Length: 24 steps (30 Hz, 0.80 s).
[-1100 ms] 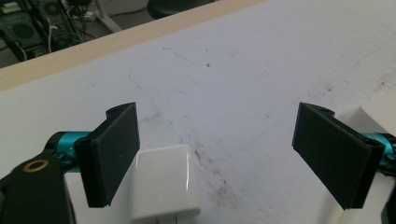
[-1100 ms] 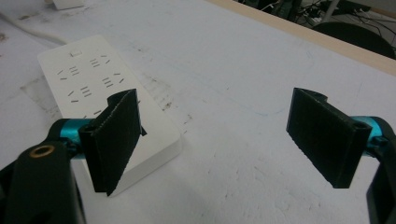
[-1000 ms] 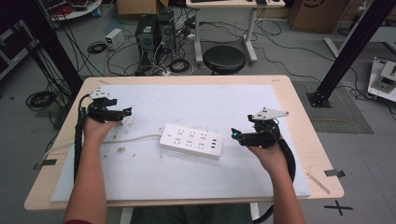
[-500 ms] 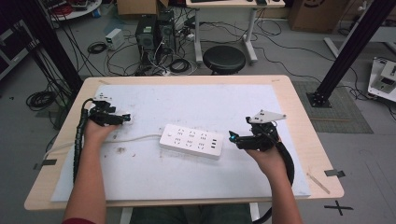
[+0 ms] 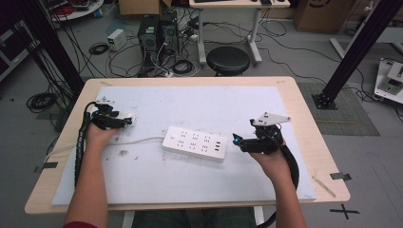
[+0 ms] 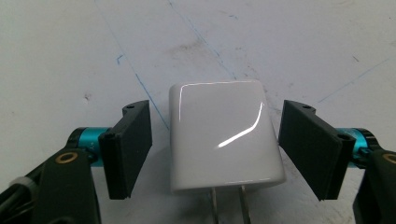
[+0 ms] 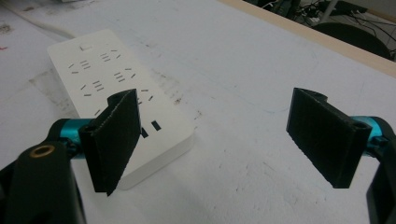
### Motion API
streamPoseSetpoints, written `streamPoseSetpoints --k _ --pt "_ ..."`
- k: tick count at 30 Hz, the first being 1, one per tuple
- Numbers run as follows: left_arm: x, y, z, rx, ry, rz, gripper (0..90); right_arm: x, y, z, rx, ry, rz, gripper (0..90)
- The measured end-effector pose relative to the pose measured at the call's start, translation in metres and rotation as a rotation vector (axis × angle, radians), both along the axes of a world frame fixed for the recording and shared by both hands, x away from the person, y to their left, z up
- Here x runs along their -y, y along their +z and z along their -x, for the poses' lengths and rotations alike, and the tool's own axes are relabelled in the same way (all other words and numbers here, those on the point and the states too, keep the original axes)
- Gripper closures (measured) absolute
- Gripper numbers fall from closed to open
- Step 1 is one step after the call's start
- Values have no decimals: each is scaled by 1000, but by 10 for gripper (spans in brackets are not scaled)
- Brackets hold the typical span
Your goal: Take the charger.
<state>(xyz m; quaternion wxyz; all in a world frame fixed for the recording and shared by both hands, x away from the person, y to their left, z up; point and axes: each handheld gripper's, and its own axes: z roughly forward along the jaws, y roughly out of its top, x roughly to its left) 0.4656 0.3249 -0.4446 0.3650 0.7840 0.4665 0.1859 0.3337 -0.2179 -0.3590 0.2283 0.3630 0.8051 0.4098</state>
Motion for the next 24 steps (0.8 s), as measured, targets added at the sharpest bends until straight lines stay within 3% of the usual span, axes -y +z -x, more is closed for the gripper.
streamPoseSetpoints --k 4,11,14,16,18,19,20,24 --pt "3 -1 0 -4 -5 -26 300 0 -1 0 -6 -5 -2 179" --pt "4 -1 0 -12 -5 -32 422 1 -1 0 -3 0 -4 179" --pt "5 3 2 -8 -11 -54 423 1 -1 -1 -5 1 -5 179" --pt "5 6 4 2 -10 -35 424 2 -1 -1 1 5 -3 180" --pt "7 19 12 28 -25 -24 424 2 2 -2 -3 8 -5 179" --pt "7 19 12 28 -25 -24 424 2 4 -2 -2 17 -2 179" --pt "10 32 21 53 -46 -18 424 2 6 -2 -2 20 -2 179" --pt "19 58 44 99 -92 3 424 0 15 3 -1 47 -5 180"
